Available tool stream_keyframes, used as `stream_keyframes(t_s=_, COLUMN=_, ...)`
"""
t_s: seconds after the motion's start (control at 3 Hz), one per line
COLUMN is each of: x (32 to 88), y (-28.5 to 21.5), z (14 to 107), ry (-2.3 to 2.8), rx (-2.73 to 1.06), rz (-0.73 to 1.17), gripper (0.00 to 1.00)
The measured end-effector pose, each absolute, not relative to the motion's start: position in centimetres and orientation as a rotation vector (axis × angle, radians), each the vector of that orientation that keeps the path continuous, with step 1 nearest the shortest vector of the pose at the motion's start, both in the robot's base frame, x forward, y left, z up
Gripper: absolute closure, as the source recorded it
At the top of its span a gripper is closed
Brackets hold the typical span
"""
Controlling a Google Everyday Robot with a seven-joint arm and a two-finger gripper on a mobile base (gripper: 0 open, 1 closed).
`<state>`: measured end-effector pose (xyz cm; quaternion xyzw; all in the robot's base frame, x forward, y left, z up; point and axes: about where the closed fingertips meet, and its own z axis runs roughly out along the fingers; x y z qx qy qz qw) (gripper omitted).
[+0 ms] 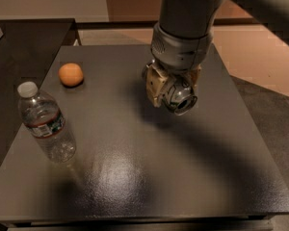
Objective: Pick 7up can
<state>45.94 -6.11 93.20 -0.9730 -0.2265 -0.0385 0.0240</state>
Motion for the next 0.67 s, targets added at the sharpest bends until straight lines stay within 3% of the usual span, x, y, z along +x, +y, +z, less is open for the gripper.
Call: stream_keyframes(t_s=0.67, x=47.2, y=-3.7, z=98.7, ry=-0.705, rx=-2.985, rz=-0.287, gripper=1.0)
